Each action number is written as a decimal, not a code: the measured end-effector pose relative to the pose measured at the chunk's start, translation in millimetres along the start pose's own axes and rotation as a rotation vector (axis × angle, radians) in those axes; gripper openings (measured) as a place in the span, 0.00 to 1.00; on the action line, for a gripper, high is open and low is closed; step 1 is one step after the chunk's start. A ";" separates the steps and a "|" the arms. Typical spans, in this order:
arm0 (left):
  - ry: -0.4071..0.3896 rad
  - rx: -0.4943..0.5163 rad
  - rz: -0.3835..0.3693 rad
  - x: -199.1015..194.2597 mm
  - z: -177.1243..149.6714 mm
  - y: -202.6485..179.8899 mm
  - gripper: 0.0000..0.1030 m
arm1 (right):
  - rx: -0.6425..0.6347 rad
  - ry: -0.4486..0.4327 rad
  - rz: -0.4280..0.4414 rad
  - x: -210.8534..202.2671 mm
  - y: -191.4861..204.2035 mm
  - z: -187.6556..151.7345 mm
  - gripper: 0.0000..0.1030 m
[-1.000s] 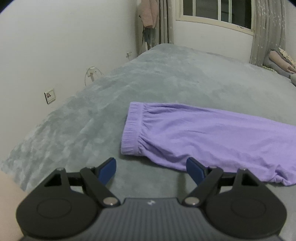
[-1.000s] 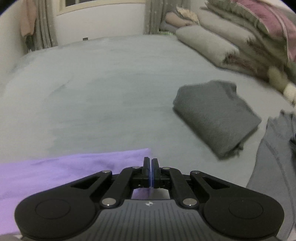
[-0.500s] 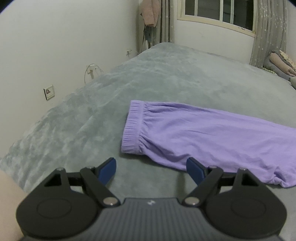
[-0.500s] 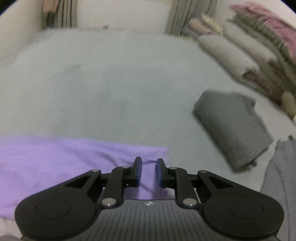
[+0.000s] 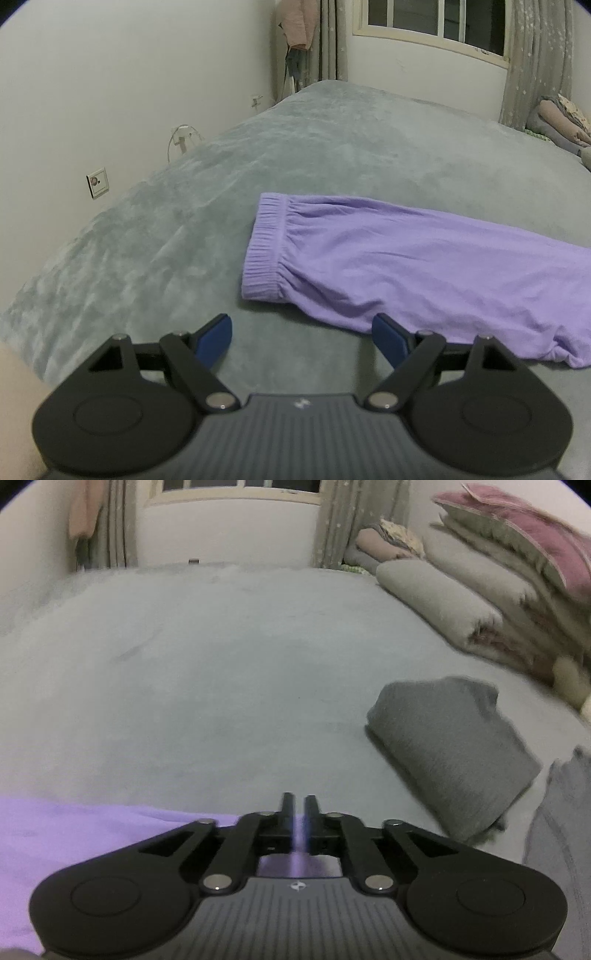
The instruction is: Fold clothes
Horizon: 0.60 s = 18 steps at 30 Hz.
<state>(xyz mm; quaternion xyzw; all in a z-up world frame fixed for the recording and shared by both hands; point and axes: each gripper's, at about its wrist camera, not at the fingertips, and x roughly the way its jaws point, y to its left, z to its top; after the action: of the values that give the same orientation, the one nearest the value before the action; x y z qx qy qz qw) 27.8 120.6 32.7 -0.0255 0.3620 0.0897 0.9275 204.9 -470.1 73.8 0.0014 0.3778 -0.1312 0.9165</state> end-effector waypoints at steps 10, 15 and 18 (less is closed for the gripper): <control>-0.002 0.015 0.014 3.2 -2.8 -2.2 0.80 | -0.156 0.003 -0.037 11.2 28.3 1.0 0.05; 0.003 -0.011 0.011 3.3 0.0 1.9 0.80 | -0.106 -0.115 -0.258 13.2 38.5 8.4 0.08; 0.010 -0.061 -0.011 -0.3 3.4 10.5 0.81 | -0.004 -0.200 -0.285 -9.2 37.8 8.3 0.53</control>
<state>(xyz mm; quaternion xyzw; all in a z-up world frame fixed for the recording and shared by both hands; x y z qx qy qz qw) 28.0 131.2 35.7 -0.0564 0.3634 0.0953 0.9250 213.5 -432.2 82.5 -0.0671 0.2813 -0.2586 0.9217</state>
